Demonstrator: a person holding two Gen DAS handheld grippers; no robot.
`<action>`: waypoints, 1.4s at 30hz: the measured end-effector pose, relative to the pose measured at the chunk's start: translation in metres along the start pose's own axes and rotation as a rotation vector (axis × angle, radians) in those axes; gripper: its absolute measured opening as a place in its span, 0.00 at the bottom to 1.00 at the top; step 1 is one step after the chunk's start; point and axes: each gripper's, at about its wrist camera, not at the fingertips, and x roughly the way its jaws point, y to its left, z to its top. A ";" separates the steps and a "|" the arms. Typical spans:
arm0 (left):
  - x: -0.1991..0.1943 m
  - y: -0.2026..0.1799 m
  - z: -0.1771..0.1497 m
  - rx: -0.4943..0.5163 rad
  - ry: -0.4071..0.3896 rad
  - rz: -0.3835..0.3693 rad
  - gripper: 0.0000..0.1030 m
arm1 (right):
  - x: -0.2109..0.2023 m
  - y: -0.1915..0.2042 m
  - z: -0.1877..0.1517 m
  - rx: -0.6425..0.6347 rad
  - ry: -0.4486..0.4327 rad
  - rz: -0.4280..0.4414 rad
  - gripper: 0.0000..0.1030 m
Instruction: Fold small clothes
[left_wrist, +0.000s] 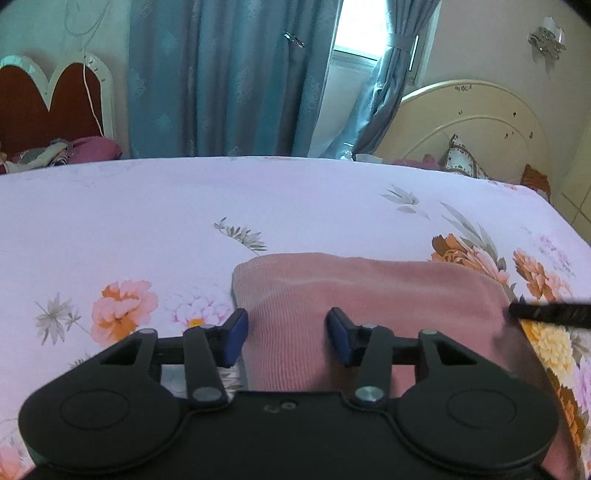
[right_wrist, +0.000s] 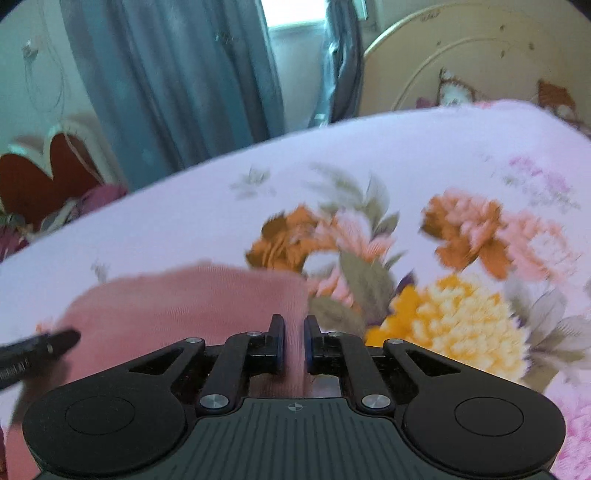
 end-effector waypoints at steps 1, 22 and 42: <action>-0.001 0.000 0.000 0.006 0.000 0.005 0.47 | -0.003 0.002 0.003 -0.005 -0.014 0.008 0.08; -0.024 -0.020 -0.009 0.132 -0.039 0.099 0.58 | -0.001 0.039 -0.004 -0.150 0.033 0.068 0.09; -0.040 -0.030 -0.022 0.097 0.006 0.075 0.60 | -0.027 0.049 -0.031 -0.232 0.056 0.114 0.30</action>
